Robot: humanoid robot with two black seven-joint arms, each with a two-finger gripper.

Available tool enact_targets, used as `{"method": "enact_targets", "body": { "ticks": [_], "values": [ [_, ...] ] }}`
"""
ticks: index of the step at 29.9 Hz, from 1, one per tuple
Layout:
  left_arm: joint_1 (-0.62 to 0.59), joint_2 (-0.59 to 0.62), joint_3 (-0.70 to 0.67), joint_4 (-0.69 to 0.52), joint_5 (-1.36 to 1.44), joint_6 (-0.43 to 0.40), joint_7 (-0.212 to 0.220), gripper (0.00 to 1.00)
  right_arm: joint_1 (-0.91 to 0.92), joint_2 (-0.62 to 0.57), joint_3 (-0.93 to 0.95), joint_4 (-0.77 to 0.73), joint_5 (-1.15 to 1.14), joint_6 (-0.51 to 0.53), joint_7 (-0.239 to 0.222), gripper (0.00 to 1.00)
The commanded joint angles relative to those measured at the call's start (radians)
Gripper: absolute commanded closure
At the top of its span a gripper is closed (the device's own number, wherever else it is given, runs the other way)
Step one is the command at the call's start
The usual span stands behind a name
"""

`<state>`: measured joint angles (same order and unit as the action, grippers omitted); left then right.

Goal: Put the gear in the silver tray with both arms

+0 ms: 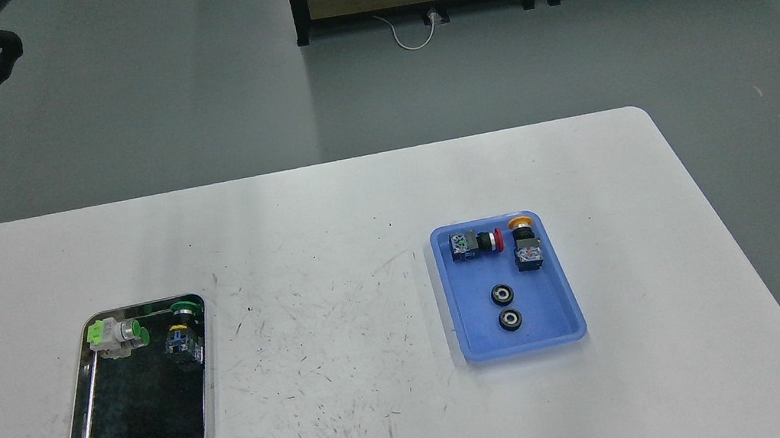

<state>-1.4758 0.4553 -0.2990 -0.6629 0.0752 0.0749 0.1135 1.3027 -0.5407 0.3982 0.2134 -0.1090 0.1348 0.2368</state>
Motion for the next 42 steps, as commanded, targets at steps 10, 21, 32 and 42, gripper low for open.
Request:
{"method": "enact_targets", "body": {
  "ticks": [10,21,32,42],
  "values": [
    [0.000,0.013,-0.028,0.002,-0.002,-0.010,0.005,0.01,0.027,0.019,-0.015,0.009,-0.001,0.043,-0.066,0.00],
    [0.019,0.025,-0.014,0.002,-0.006,-0.017,-0.012,0.01,0.007,0.009,-0.050,0.086,-0.024,0.181,-0.066,0.01],
    [0.087,0.227,0.073,-0.033,0.018,-0.185,-0.100,0.02,-0.155,-0.033,-0.099,0.369,-0.248,0.354,0.026,0.01],
    [0.248,0.471,0.074,-0.199,0.055,-0.394,-0.230,0.02,-0.221,-0.028,-0.237,0.544,-0.331,0.354,-0.014,0.01]
  ]
}}
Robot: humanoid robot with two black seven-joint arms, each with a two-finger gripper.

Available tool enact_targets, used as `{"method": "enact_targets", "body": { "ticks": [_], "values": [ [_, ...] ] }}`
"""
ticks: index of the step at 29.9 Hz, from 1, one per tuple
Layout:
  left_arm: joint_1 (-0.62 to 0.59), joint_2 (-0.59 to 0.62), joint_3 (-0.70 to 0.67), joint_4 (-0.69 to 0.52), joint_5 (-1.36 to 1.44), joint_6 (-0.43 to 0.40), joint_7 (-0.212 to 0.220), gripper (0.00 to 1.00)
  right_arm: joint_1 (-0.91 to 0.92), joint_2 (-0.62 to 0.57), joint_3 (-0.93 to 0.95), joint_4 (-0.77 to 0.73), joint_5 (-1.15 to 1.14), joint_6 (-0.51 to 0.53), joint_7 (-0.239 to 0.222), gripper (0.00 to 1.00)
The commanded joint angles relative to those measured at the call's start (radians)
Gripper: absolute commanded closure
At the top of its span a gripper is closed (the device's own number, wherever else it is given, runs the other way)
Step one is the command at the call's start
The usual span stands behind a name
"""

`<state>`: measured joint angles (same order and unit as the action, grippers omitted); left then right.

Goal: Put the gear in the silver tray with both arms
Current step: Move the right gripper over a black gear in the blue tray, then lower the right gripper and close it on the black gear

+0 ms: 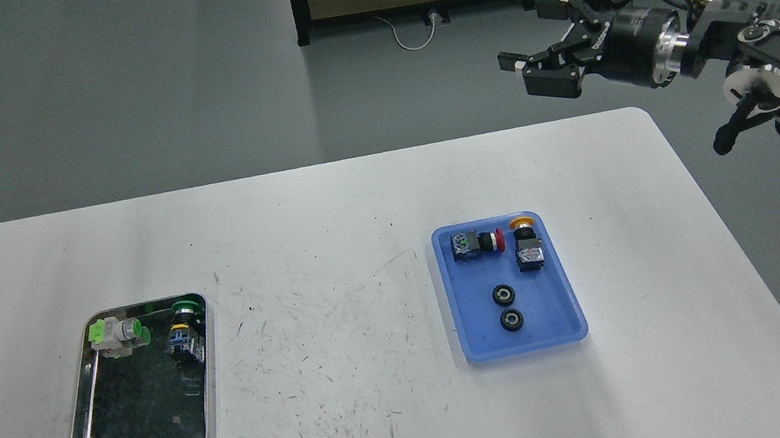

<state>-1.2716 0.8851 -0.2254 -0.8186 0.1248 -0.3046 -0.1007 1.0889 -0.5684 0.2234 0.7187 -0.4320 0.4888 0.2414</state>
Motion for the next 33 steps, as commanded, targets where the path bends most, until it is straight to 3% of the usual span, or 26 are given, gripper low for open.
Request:
{"method": "enact_targets", "body": {
  "ticks": [1,8,20,33],
  "values": [
    [0.058,0.047,0.000,-0.056,0.009,-0.013,-0.017,0.02,-0.012,-0.001,-0.087,0.053,-0.013,0.000,-0.022,0.01],
    [0.100,0.092,-0.002,-0.102,0.022,-0.004,-0.016,0.02,-0.092,-0.002,-0.217,0.148,-0.080,0.000,-0.024,0.01],
    [0.121,0.136,0.000,-0.105,0.029,-0.004,-0.016,0.02,-0.201,0.050,-0.273,0.140,-0.139,0.000,-0.034,0.01],
    [0.127,0.159,-0.014,-0.113,0.030,-0.002,-0.019,0.02,-0.257,0.157,-0.259,-0.014,-0.174,0.000,-0.022,0.05]
  ]
}}
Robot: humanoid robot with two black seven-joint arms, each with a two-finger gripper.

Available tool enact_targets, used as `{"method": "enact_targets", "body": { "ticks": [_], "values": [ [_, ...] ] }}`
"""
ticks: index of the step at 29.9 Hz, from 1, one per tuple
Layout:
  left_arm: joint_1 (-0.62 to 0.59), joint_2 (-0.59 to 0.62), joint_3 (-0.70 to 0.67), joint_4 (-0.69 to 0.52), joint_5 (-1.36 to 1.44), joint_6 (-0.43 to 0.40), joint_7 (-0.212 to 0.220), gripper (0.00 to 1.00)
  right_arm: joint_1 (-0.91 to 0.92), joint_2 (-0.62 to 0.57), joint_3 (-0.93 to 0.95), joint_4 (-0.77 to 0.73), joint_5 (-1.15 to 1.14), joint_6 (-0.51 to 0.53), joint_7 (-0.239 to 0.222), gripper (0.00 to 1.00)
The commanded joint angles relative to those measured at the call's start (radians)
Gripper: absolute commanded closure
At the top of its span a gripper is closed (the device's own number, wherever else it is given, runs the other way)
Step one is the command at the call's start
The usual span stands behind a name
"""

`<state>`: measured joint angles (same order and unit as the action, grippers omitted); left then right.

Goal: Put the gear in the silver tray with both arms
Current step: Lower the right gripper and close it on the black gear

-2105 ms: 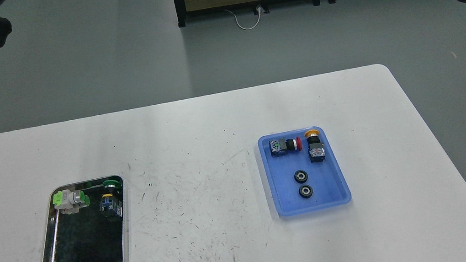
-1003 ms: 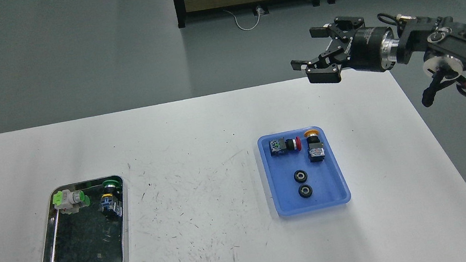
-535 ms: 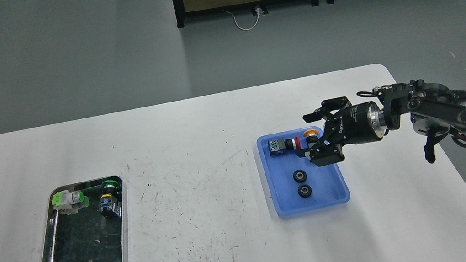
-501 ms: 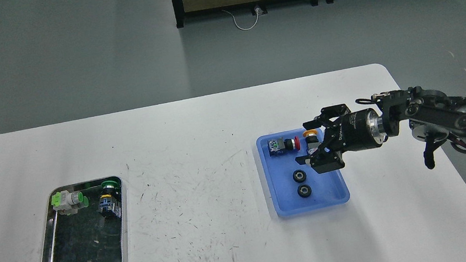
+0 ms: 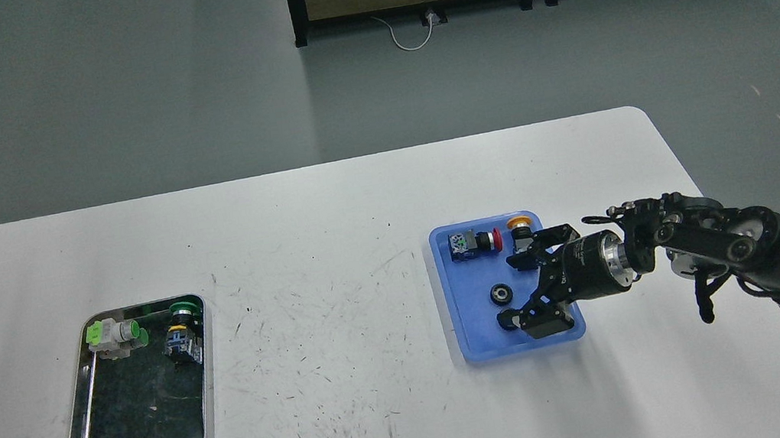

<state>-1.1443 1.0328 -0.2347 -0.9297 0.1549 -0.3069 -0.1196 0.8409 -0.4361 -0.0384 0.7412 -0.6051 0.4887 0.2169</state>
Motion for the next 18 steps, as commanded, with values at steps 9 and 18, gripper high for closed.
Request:
{"method": "enact_targets", "body": {
  "ticks": [9,18],
  "values": [
    [0.003,0.043,-0.005,-0.009,0.000,-0.001,-0.008,0.02,-0.023,0.085,0.008,-0.100,-0.007,0.000,0.007,0.14],
    [0.003,0.061,-0.005,-0.009,-0.001,-0.001,-0.009,0.02,-0.031,0.106,0.011,-0.132,-0.012,0.000,0.007,0.19]
  ]
}}
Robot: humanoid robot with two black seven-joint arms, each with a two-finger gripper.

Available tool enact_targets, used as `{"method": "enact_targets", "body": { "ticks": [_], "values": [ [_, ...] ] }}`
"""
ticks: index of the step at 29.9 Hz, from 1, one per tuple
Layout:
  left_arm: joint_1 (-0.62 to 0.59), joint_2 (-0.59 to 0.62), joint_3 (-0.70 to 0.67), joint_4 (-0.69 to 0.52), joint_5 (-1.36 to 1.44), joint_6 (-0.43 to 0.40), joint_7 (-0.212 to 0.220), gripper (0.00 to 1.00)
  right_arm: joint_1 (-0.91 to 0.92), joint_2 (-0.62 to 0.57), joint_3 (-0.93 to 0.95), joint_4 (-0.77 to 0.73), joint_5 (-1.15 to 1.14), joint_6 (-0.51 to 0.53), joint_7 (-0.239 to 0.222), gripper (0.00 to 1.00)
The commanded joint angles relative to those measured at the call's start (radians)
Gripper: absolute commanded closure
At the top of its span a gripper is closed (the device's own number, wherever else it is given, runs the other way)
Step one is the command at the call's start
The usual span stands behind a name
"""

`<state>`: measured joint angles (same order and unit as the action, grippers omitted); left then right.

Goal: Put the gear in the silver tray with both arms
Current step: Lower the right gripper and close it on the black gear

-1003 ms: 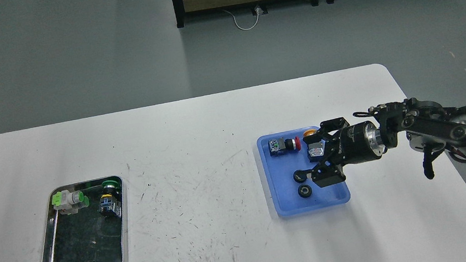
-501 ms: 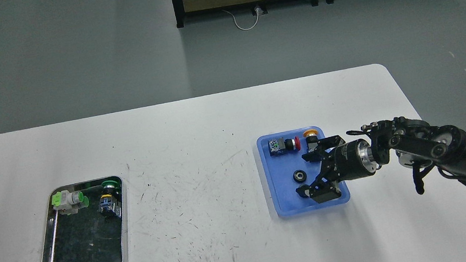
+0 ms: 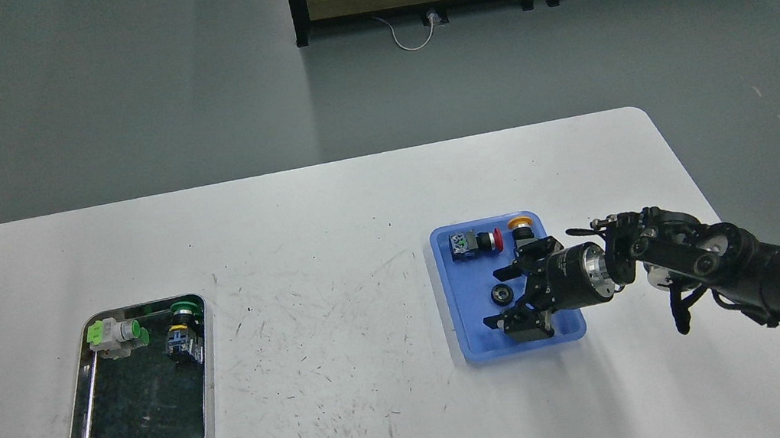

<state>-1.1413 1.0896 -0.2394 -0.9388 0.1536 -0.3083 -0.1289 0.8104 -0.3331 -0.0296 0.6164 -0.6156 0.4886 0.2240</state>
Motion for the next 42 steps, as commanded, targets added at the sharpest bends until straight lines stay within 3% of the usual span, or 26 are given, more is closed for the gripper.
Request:
{"method": "enact_targets", "body": {
  "ticks": [1,29,42],
  "values": [
    [0.000,0.004,0.000,0.000,0.000,0.000,0.000,0.02,0.000,0.005,0.002,-0.010,-0.001,0.000,0.000,0.19],
    [0.000,0.018,-0.008,0.000,0.000,-0.002,-0.002,0.02,0.000,0.003,0.020,-0.041,-0.001,0.000,0.000,0.37],
    [0.002,0.041,-0.008,-0.008,0.000,-0.002,-0.002,0.02,0.000,0.002,0.019,-0.041,-0.006,0.000,-0.002,0.57]
  ]
}}
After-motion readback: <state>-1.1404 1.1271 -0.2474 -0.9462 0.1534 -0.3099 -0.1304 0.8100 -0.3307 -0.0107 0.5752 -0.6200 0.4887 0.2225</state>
